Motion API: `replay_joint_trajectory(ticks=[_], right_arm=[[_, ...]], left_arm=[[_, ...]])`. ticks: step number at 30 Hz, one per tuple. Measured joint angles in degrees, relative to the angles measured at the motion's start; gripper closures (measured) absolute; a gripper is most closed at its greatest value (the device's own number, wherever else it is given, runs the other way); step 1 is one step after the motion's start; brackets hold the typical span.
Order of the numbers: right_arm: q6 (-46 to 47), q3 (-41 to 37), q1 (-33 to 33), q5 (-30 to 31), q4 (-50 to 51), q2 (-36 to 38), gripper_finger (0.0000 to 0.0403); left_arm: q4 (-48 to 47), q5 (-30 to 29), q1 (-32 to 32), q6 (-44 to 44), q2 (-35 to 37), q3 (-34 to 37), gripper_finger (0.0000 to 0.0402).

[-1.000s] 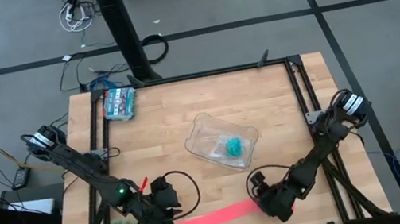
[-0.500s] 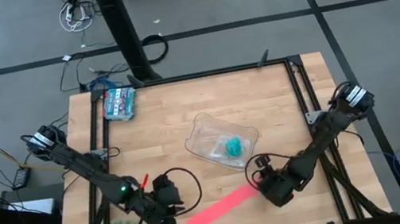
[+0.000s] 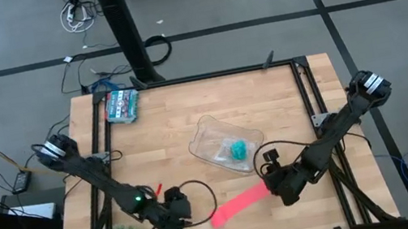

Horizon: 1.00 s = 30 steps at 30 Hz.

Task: Roll bandage
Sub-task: Roll the pink bandage

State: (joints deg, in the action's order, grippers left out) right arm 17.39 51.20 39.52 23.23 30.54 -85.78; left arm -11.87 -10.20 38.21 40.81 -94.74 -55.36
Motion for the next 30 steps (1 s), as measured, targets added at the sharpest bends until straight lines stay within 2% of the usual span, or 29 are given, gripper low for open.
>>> replay_joint_trajectory(ticks=[7, 13, 22, 27, 30], right_arm=[[-3.31, 0.02, 1.32, -1.43, -13.04, -3.43, 0.0296], [-7.58, 0.12, 3.16, -5.03, -30.23, -9.86, 0.0296], [-6.70, 0.26, 3.50, -5.06, -45.64, -16.96, 0.0296], [-7.15, 6.11, 3.50, -5.26, -45.96, -21.77, 0.0296], [-8.76, 11.33, 3.52, -2.16, -39.77, -24.38, 0.0297]], left_arm=[[1.19, 5.22, -4.44, 0.18, -7.99, -4.94, 0.0310], [2.28, 5.65, -7.21, 1.23, -8.58, -6.18, 0.0310], [2.31, 6.04, -8.17, -1.33, -8.59, -6.18, 0.0310], [3.85, 5.83, -8.40, -1.74, -9.20, -6.18, 0.0309], [5.07, 6.98, -8.54, -1.79, -10.01, -6.18, 0.0309]])
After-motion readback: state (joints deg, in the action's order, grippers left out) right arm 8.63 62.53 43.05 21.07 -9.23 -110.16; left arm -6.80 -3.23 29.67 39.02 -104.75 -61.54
